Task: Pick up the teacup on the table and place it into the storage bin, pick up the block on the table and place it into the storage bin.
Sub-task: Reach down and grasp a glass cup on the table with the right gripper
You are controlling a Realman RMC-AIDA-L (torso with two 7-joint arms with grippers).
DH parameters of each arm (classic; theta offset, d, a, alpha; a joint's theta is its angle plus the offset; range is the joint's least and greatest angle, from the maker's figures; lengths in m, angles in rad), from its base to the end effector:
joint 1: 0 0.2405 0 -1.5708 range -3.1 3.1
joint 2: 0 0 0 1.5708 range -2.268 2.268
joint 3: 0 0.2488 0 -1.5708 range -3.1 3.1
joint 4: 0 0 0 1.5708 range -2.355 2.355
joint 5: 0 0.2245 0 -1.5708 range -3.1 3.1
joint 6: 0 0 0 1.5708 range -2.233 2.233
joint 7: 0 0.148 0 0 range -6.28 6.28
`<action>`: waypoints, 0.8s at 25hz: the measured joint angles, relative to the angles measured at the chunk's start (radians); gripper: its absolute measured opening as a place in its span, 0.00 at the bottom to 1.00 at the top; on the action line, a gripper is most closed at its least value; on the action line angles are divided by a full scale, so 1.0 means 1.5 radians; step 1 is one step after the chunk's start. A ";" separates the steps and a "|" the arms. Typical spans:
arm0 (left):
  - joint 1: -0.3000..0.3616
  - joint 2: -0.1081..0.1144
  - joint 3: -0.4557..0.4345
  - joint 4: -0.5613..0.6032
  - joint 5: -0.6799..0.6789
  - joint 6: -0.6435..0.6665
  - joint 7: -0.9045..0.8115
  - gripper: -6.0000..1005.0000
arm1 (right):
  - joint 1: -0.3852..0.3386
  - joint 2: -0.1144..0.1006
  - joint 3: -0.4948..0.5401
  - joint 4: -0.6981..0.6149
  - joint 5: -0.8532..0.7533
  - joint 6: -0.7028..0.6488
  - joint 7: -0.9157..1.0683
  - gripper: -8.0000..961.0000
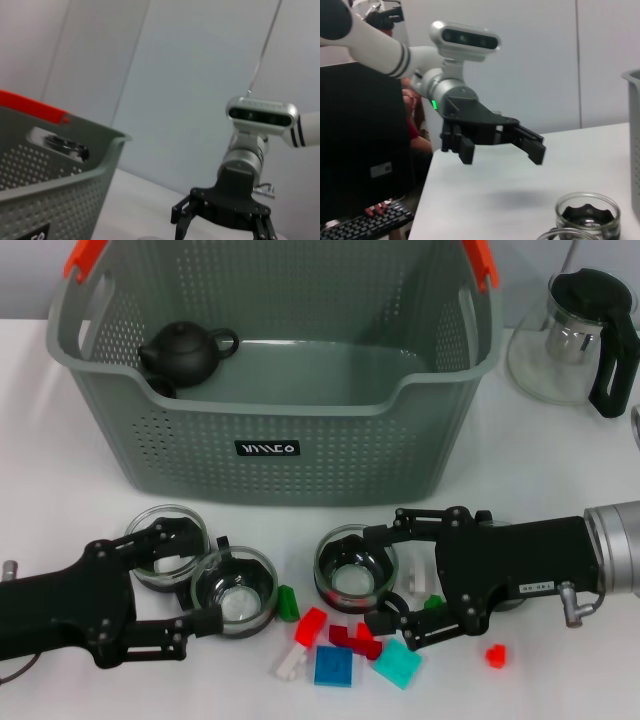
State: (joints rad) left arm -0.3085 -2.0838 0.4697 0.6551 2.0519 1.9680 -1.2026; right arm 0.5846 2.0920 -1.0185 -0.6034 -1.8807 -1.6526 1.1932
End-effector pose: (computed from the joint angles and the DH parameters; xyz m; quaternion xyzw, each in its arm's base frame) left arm -0.3047 0.2349 0.0270 -0.9114 -0.2051 -0.3456 0.0886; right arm 0.2135 0.3149 -0.0489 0.9701 -0.0549 -0.2358 0.0184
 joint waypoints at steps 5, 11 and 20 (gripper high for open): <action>-0.019 0.004 0.001 0.000 0.020 -0.005 -0.001 0.93 | -0.001 -0.007 0.005 -0.003 0.000 -0.025 -0.007 0.98; -0.038 0.007 0.001 -0.004 0.032 -0.022 -0.005 0.93 | 0.000 -0.013 0.007 -0.003 0.000 -0.026 -0.006 0.98; -0.047 0.001 0.002 -0.006 0.039 -0.060 0.004 0.93 | 0.001 -0.011 0.007 -0.003 0.000 -0.020 -0.013 0.98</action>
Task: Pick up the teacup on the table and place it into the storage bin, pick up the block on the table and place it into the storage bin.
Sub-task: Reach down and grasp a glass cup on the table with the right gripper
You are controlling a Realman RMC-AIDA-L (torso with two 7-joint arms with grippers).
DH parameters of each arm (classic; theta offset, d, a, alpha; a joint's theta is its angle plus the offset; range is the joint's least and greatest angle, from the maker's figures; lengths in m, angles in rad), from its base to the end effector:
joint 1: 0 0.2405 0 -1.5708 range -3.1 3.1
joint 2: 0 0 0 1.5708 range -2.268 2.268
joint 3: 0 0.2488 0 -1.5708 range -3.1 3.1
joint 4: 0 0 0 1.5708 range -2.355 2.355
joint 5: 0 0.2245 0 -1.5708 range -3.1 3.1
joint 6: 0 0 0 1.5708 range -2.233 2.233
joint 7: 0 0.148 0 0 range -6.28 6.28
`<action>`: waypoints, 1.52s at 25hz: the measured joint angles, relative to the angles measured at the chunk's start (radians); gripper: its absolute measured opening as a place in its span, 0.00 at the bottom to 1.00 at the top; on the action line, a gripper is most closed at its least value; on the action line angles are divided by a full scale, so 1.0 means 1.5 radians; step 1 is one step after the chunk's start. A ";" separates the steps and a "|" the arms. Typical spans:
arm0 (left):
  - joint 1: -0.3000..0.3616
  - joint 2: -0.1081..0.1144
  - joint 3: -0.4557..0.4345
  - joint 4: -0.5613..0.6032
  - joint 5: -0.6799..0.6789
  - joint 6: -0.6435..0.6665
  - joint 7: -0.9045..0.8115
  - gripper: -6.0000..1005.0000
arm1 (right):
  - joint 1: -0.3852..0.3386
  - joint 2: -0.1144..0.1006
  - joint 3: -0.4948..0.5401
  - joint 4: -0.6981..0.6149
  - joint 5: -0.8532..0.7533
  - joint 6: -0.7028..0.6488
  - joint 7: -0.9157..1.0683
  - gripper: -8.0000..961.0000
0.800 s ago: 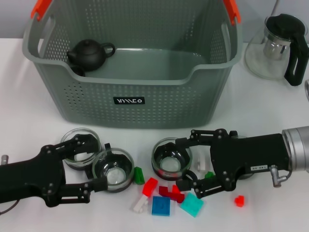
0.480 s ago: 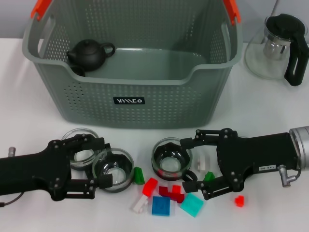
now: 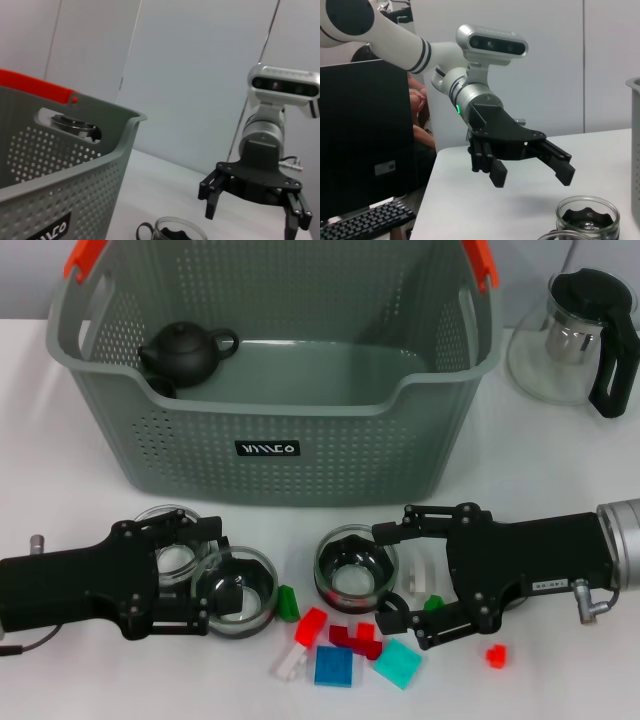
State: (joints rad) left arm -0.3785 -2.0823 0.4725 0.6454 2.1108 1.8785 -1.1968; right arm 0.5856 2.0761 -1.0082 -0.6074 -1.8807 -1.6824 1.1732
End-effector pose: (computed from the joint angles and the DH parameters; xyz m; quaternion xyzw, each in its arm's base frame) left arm -0.3003 0.2599 0.0180 -0.9270 -0.1961 -0.3061 0.0922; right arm 0.2149 0.3153 -0.0405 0.9702 -0.0404 -0.2382 0.0196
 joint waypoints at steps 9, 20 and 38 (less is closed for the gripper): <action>-0.005 -0.001 0.000 -0.001 0.004 -0.009 0.014 0.93 | 0.011 0.004 -0.005 0.000 0.000 0.019 -0.001 0.98; -0.006 -0.001 0.001 -0.001 0.007 -0.004 0.015 0.93 | -0.007 -0.024 0.005 -0.077 -0.062 -0.003 0.086 0.98; -0.016 -0.019 0.003 -0.056 0.010 -0.039 0.076 0.93 | -0.006 -0.026 0.060 -0.259 -0.256 -0.086 0.221 0.98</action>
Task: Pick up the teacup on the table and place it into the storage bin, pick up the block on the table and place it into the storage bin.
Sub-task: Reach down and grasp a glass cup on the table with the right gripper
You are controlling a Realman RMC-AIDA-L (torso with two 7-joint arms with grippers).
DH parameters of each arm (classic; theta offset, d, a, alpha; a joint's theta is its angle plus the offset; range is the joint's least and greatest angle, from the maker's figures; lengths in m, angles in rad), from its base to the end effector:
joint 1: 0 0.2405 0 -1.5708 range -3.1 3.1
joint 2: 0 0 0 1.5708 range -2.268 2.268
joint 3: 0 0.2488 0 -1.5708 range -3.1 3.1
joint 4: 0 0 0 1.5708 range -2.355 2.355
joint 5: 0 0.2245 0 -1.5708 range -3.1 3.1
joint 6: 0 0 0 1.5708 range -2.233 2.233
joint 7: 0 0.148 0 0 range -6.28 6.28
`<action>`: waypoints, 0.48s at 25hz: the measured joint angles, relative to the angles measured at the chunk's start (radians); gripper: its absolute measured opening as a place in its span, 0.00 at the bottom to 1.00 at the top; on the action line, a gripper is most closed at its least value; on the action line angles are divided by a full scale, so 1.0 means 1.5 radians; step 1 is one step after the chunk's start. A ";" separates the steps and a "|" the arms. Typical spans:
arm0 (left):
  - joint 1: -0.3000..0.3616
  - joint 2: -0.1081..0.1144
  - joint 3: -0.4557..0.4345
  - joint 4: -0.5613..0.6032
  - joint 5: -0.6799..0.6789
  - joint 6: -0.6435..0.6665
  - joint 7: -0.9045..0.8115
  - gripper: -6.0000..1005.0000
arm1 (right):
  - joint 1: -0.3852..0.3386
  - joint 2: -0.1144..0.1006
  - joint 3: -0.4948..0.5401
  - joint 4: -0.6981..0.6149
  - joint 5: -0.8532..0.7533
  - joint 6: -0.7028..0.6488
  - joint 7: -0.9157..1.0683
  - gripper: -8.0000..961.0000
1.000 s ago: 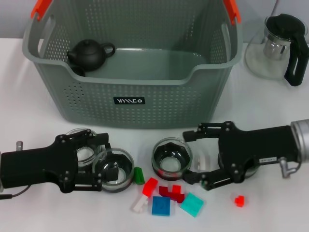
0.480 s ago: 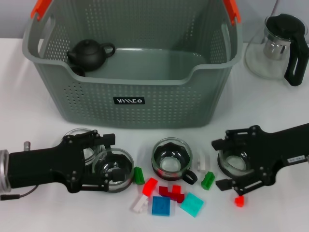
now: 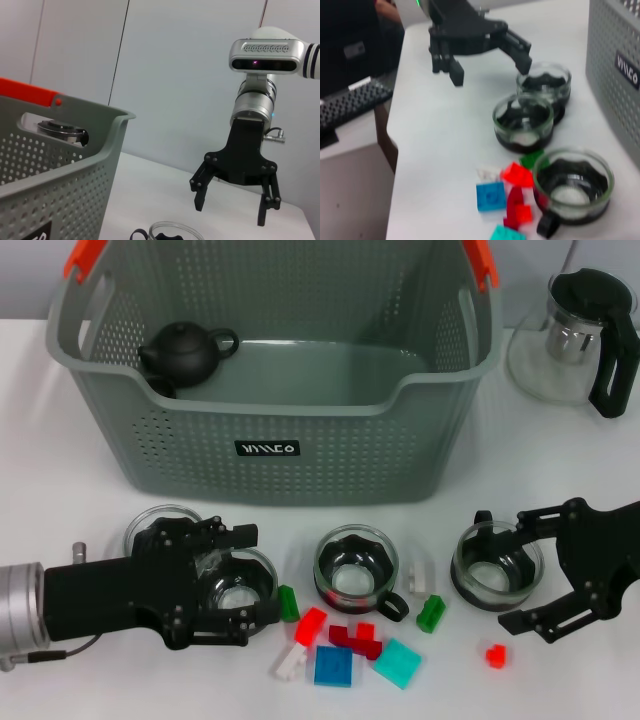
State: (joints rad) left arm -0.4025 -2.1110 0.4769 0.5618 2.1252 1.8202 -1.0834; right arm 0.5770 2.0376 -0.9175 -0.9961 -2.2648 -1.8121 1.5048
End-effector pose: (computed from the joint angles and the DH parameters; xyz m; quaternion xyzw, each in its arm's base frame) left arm -0.2934 0.2607 -0.0104 -0.9293 -0.1709 -0.3138 0.0928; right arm 0.2290 0.3322 0.0282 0.9961 -0.0813 -0.0335 0.0093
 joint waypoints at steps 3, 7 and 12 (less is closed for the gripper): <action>-0.001 -0.001 0.003 -0.006 0.000 -0.004 0.000 0.93 | 0.007 0.001 0.001 0.000 -0.032 0.005 0.000 0.98; -0.002 -0.004 0.003 -0.009 -0.001 -0.010 0.000 0.93 | 0.015 0.003 0.001 -0.001 -0.058 0.018 0.000 0.98; -0.002 -0.006 0.001 -0.013 -0.003 -0.016 0.000 0.93 | 0.026 0.007 -0.002 0.003 -0.087 0.039 0.003 0.98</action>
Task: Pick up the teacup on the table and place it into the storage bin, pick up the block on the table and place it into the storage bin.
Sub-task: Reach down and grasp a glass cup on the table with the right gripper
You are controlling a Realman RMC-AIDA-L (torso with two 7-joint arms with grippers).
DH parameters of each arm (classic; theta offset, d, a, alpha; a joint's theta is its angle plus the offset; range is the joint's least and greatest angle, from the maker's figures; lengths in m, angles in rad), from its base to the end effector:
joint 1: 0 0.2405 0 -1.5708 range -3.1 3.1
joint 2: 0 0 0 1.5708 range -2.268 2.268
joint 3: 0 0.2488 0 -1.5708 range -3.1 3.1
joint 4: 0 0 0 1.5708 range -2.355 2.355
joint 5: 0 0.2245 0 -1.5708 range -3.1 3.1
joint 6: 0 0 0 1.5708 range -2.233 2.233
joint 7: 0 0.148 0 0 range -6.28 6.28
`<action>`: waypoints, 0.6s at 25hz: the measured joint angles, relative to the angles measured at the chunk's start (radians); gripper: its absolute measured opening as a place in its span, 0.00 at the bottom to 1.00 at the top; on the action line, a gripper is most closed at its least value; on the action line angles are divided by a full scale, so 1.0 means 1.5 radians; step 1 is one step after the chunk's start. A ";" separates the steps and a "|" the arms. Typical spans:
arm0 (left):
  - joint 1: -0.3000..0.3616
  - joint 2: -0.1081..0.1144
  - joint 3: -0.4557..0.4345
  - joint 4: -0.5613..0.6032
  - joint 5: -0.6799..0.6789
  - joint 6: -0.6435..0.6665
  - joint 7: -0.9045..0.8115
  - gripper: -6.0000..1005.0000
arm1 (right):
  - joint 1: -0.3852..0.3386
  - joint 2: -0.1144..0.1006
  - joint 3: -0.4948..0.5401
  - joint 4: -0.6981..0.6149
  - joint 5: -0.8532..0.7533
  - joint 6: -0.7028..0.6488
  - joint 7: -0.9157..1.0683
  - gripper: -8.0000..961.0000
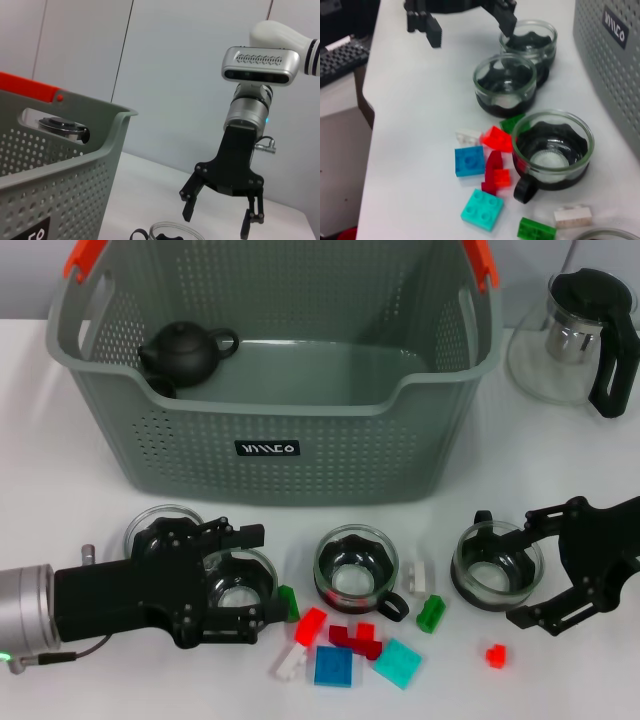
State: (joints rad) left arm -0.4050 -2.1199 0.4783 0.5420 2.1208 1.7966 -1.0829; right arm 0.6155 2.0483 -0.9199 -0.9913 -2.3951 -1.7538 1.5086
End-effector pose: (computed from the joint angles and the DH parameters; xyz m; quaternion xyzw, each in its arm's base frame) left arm -0.2923 0.2612 -0.0177 -0.9264 -0.1798 -0.3170 0.0944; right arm 0.2348 0.3435 0.0230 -0.9964 0.0787 -0.0297 0.0045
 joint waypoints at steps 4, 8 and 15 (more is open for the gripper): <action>0.000 0.000 -0.001 -0.001 -0.001 -0.005 0.000 0.93 | 0.010 0.012 -0.008 0.001 -0.030 0.020 0.005 0.98; 0.000 0.000 -0.001 -0.001 -0.001 -0.007 -0.002 0.93 | 0.021 0.025 -0.013 0.001 -0.067 0.032 0.005 0.98; 0.002 -0.001 -0.002 -0.003 -0.004 -0.009 -0.002 0.93 | 0.035 0.033 -0.034 0.002 -0.099 0.044 0.027 0.98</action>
State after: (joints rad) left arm -0.4021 -2.1216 0.4754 0.5372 2.1152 1.7830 -1.0858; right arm 0.6684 2.0976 -0.9713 -0.9883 -2.5442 -1.6873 1.5485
